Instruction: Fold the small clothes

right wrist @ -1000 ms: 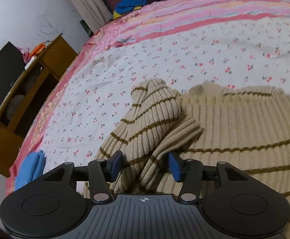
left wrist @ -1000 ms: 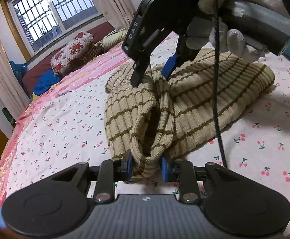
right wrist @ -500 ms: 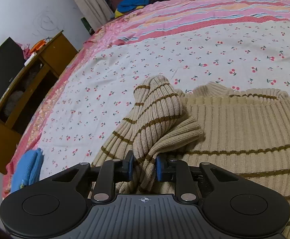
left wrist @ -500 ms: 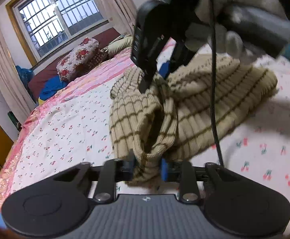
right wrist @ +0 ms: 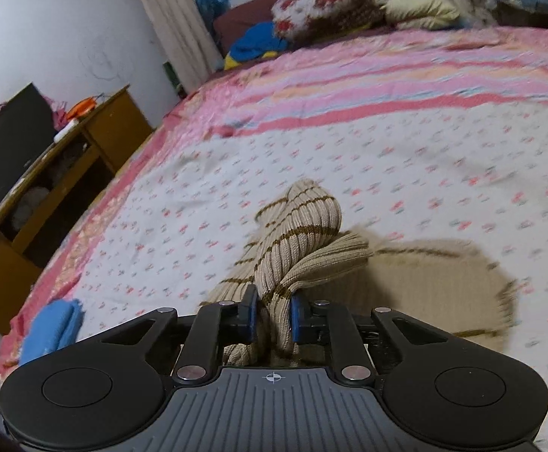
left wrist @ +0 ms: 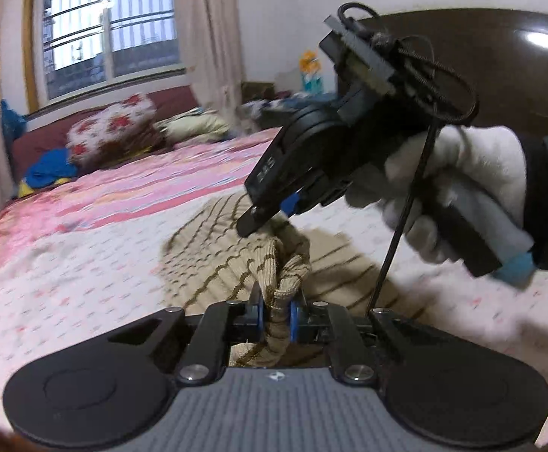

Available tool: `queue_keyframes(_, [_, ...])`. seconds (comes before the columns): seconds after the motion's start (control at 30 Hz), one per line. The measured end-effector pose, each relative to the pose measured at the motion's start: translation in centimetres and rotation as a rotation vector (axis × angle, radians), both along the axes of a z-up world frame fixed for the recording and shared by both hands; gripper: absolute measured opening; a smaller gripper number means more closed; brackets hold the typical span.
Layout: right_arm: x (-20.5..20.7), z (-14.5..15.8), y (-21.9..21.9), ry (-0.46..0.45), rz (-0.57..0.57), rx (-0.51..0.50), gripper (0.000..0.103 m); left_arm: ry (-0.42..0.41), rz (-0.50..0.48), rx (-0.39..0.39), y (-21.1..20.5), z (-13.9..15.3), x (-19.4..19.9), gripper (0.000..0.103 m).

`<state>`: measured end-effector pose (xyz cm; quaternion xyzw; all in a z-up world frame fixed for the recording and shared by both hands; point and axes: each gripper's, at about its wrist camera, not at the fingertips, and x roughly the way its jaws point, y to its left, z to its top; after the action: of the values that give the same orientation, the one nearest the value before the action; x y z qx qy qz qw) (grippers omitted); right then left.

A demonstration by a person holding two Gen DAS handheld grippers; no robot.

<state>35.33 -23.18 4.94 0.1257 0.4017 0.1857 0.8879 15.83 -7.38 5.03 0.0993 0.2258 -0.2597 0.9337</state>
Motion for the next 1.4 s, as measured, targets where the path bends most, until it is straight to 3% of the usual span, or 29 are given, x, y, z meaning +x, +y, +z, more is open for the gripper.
queue_keyframes(0.3, [-0.2,-1.9,-6.5,0.037,-0.114,-0.049,0.016,0.068,-0.116,-0.007,-6.4,-1.9,2.0,0.019])
queue_keyframes(0.67, [-0.1,-5.5,-9.4,0.077,-0.141,-0.058,0.015,0.160,-0.147,0.056,-10.1,-4.2,3.8,0.019])
queue_keyframes(0.77, [-0.4,-5.5,-9.8,0.080,-0.139,-0.039,0.022,0.186,-0.144,0.076,-10.6,-4.7,4.2,0.020])
queue_keyframes(0.9, [-1.4,-4.8,-9.8,0.052,-0.137,-0.056,0.023,0.211,-0.135,0.069,-10.5,-5.1,4.1,0.020])
queue_keyframes(1.07, [-4.0,-3.4,-9.6,0.001,-0.133,-0.110,0.023,0.195,-0.125,0.081,-10.5,-4.4,3.6,0.020])
queue_keyframes(1.4, [-9.2,-2.0,-10.4,-0.023,-0.147,-0.106,0.023,0.167,-0.094,0.080,-9.2,-2.8,1.6,0.020])
